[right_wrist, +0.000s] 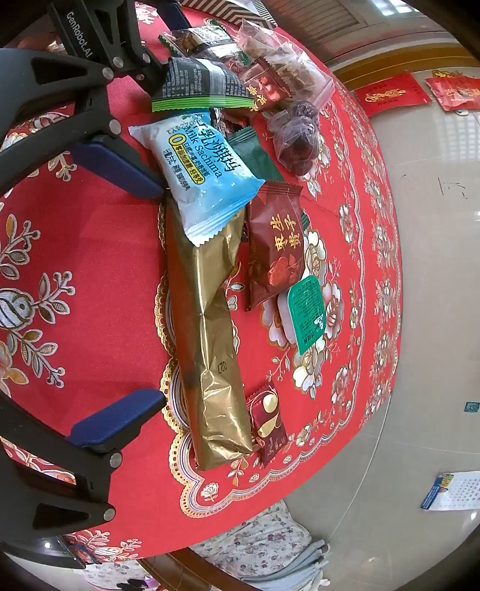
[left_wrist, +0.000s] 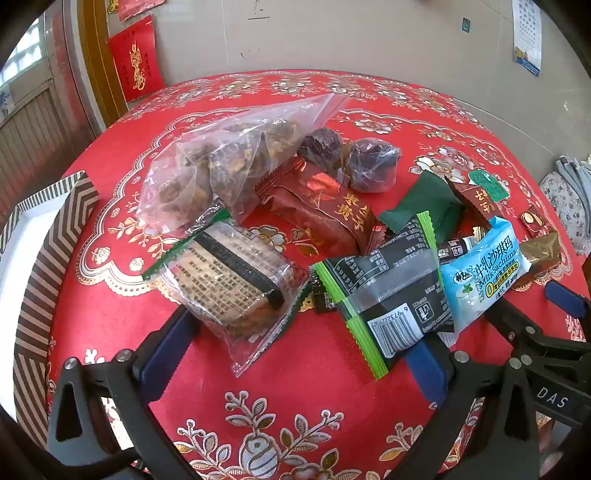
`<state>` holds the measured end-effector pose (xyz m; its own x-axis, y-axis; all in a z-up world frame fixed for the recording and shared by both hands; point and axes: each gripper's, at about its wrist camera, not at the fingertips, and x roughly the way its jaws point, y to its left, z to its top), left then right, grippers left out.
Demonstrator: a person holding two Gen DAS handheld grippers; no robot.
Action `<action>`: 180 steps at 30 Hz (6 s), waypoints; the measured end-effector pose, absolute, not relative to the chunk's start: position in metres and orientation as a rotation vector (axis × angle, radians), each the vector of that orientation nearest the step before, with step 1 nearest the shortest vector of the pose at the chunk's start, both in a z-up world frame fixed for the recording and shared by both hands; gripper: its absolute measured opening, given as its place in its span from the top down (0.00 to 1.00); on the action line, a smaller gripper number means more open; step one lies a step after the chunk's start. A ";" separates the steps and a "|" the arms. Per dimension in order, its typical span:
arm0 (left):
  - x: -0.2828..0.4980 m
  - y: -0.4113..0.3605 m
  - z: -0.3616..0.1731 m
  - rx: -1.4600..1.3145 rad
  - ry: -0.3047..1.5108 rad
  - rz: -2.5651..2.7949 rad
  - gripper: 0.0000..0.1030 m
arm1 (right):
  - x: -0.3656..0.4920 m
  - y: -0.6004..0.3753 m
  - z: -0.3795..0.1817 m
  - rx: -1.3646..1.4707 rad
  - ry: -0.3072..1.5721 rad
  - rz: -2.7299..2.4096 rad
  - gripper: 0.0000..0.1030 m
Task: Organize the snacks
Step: 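Move both tools toward the snack pile on the tablecloth, then grasp the wrapped biscuit with the left tool while the right tool grasps the black green-edged packet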
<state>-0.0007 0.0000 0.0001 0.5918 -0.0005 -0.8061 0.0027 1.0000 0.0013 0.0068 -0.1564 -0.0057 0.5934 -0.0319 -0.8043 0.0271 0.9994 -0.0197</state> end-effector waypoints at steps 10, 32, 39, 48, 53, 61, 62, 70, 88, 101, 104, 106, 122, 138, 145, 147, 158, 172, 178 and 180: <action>-0.073 0.033 0.037 0.042 0.816 -0.062 0.00 | -0.050 -0.141 0.018 0.031 0.875 0.001 0.00; -0.091 0.082 0.052 -0.005 0.770 -0.052 0.00 | -0.092 -0.102 0.044 0.032 0.783 0.133 0.00; -0.090 0.082 0.051 -0.008 0.772 -0.051 0.00 | -0.092 -0.103 0.042 0.041 0.790 0.141 0.00; -0.091 0.081 0.054 -0.004 0.760 -0.048 0.00 | -0.091 -0.095 0.046 0.036 0.775 0.146 0.00; -0.091 0.083 0.054 -0.012 0.760 -0.049 0.00 | -0.090 -0.095 0.046 0.034 0.775 0.145 0.00; -0.089 0.083 0.053 -0.013 0.767 -0.043 0.00 | -0.091 -0.093 0.048 0.033 0.759 0.127 0.00; -0.089 0.083 0.053 -0.015 0.768 -0.043 0.00 | -0.091 -0.094 0.049 0.034 0.755 0.126 0.00; -0.088 0.078 0.047 -0.002 0.782 -0.048 0.00 | -0.090 -0.093 0.046 0.022 0.757 0.119 0.00; -0.079 0.078 0.039 0.003 0.800 -0.048 0.00 | -0.087 -0.090 0.041 0.013 0.774 0.117 0.00; -0.058 0.090 0.038 -0.011 0.828 -0.038 0.00 | -0.074 -0.084 0.034 0.030 0.803 0.142 0.00; -0.049 0.091 0.039 -0.009 0.840 -0.051 0.00 | -0.068 -0.080 0.032 0.030 0.814 0.148 0.00; -0.044 0.088 0.040 0.006 0.845 -0.063 0.00 | -0.065 -0.076 0.032 0.027 0.820 0.155 0.00; -0.032 0.073 0.033 0.045 0.879 -0.111 0.00 | -0.057 -0.068 0.027 0.011 0.842 0.167 0.00; -0.011 0.071 0.026 0.071 0.914 -0.116 0.00 | -0.045 -0.065 0.020 -0.005 0.865 0.155 0.00; 0.002 0.068 0.019 0.082 0.946 -0.146 0.00 | -0.035 -0.063 0.011 0.017 0.895 0.178 0.00; 0.005 0.066 0.018 0.092 0.954 -0.155 0.00 | -0.032 -0.062 0.009 0.012 0.901 0.169 0.00; 0.020 0.053 0.013 0.132 0.981 -0.174 0.00 | -0.024 -0.062 0.000 0.031 0.919 0.183 0.09; 0.022 0.044 0.010 0.148 1.001 -0.201 0.12 | -0.024 -0.062 0.000 0.001 0.892 0.181 0.34; 0.019 0.047 0.011 0.126 0.993 -0.195 0.29 | -0.026 -0.074 0.001 0.035 0.880 0.181 0.58; 0.017 0.050 0.012 0.114 0.988 -0.182 0.35 | -0.026 -0.077 0.001 0.051 0.882 0.193 0.59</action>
<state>0.0171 0.0499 0.0122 0.5367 -0.1011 -0.8377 0.2042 0.9789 0.0127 -0.0264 -0.0774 0.0014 0.6195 0.1891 -0.7619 -0.1468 0.9813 0.1242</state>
